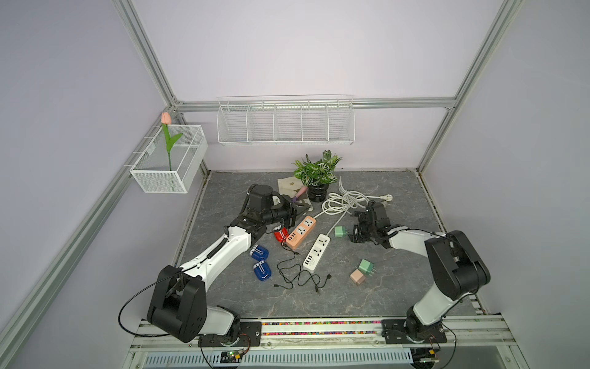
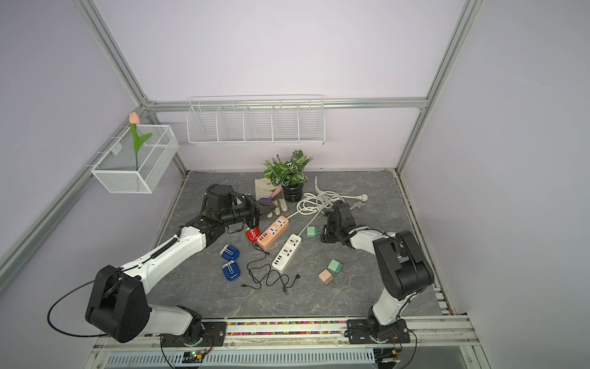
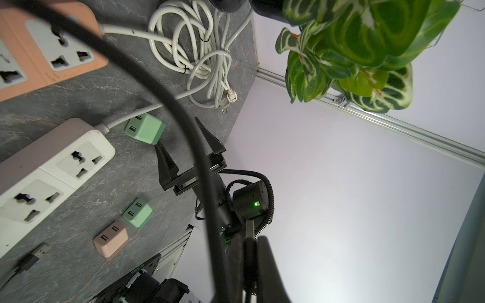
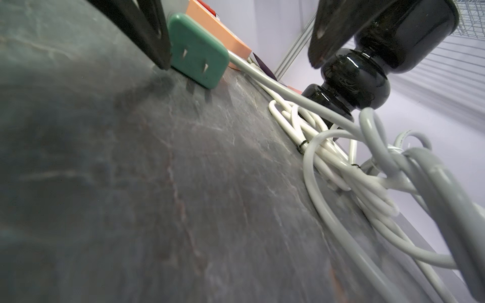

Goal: Charge the electric shaver
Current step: Adjust the plug at the center of the board, then pick up the plug from the center of the board.

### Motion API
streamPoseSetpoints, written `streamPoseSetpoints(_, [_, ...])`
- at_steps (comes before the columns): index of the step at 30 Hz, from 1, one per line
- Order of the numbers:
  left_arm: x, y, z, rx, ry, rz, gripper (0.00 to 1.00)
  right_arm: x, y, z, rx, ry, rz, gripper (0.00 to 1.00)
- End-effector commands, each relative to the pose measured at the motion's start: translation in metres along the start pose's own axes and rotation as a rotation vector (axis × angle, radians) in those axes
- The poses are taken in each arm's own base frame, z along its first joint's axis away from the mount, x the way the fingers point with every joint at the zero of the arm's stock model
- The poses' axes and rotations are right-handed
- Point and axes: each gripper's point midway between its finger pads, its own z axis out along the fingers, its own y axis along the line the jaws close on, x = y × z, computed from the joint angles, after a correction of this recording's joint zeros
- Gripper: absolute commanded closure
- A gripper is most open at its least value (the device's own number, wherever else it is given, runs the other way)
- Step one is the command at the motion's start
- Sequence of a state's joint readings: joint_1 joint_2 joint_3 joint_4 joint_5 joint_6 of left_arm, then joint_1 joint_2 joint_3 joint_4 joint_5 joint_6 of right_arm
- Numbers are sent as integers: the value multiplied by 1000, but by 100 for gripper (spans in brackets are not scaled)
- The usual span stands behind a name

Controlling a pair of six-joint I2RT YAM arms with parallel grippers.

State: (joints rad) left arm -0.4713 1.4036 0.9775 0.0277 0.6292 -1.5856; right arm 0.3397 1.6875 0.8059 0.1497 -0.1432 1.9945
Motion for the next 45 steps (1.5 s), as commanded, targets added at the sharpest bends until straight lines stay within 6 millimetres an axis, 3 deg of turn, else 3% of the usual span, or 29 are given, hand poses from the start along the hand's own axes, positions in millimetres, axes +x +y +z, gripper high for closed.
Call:
streamPoseSetpoints(1, [-1,5,2,-12,13,-15,100,18,-16,-7,133,64,48,17])
streamPoseSetpoints(5, [-4,12,3,-40,2,-22,100,42,-42,-31,337,82,8,16])
streamPoseSetpoints(17, [-10,15,7,-42,6,-27,100,27,-22,-1,422,55,116,15])
streamPoseSetpoints(28, [-16,17,5,-49,1,-38,100,21,-40,14,541,8,140,28])
streamPoseSetpoints(37, [-18,16,3,-51,-3,-27,100,17,-54,14,578,-15,122,52])
streamPoseSetpoints(40, [-18,18,2,-66,-9,-14,100,21,-43,6,539,-9,78,64])
streamPoseSetpoints(45, [-18,17,0,-70,-11,21,100,35,-15,-19,405,56,-49,75])
